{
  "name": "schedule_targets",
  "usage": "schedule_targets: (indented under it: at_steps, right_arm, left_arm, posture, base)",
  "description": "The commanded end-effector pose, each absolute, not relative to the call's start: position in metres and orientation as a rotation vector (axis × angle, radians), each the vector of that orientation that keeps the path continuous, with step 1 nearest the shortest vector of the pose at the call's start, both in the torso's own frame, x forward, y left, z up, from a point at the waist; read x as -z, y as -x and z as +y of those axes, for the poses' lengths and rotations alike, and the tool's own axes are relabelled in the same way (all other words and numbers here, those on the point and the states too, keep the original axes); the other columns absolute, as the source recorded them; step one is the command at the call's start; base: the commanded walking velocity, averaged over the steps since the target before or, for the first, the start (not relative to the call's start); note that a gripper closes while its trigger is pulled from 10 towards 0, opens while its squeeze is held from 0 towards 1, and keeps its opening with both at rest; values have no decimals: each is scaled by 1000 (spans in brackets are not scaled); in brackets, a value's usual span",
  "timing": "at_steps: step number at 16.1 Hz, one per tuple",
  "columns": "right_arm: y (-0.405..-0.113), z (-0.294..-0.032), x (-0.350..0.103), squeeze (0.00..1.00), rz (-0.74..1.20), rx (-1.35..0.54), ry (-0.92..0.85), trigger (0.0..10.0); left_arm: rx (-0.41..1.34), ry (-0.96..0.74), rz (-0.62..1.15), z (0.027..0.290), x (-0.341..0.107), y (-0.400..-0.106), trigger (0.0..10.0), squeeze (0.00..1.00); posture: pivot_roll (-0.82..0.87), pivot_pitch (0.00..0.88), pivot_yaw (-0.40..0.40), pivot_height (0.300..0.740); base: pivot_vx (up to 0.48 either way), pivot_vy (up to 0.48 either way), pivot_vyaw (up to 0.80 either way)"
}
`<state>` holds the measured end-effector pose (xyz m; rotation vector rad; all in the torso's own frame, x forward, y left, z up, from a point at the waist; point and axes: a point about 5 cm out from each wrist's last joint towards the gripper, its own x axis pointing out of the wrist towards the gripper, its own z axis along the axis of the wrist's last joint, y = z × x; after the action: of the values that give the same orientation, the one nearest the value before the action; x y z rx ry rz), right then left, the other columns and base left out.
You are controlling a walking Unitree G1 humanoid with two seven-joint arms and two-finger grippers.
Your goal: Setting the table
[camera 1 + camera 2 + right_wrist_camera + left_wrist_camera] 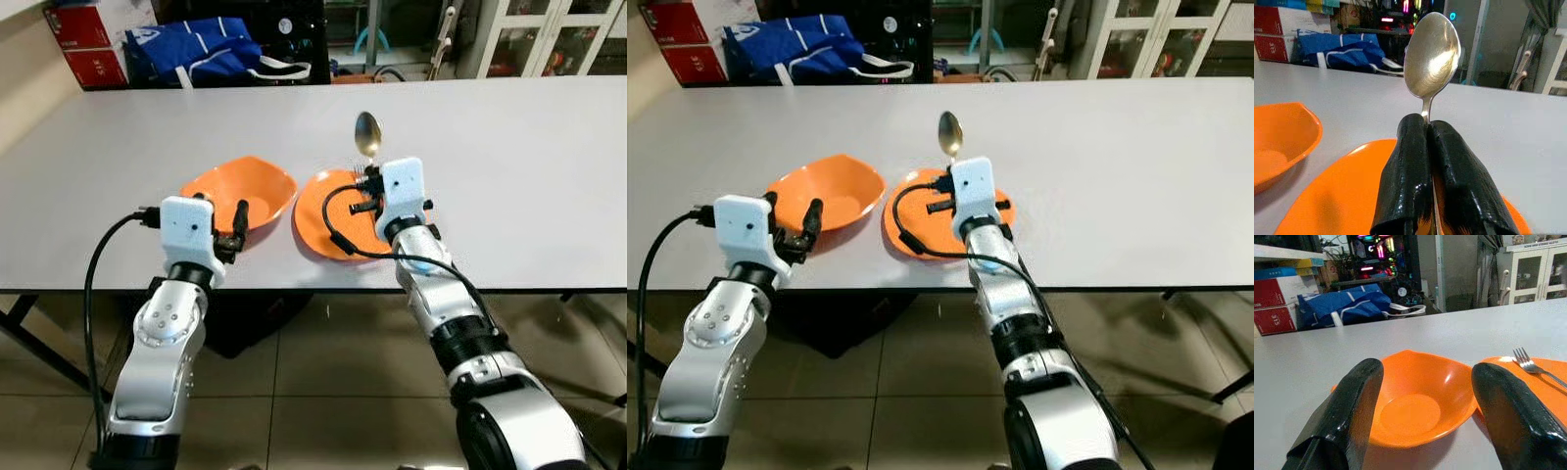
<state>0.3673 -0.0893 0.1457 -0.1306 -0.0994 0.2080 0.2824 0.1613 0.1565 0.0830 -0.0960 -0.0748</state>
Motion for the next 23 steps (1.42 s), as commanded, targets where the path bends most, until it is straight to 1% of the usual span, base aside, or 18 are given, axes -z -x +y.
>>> schedule_targets:
  at_steps: [1,3,6,10,17,23]
  right_arm:
    - [-367,-83,-151,0,-135,-227,144,10000]
    - [-367,-78,-154,0,-148,-236,148,10000]
    - [-366,-77,-154,0,-155,-246,156,10000]
    - [-365,-77,-152,0,-151,-246,158,10000]
    - [-364,-75,-150,0,-149,-248,157,10000]
    - [-364,-75,-149,0,-144,-240,173,10000]
  left_arm:
    - [58,-75,-63,165,-151,-282,10000,0]
    - [65,-83,-74,163,-152,-283,10000,0]
    - [60,-75,-86,164,-154,-283,10000,0]
    - [68,-95,-99,162,-156,-283,10000,0]
    - [85,-113,-91,159,-157,-284,10000,0]
    - [98,-117,-63,157,-154,-284,10000,0]
  posture:
    - [-86,0,87,740]
    - [-82,0,84,740]
    - [-79,0,84,740]
    - [-79,0,85,740]
    - [-81,0,91,740]
    - [-81,0,98,740]
  base:
    - [0,0,0]
    - [0,0,0]
    - [0,0,0]
    - [279,329,0]
    - [387,0,0]
    - [0,0,0]
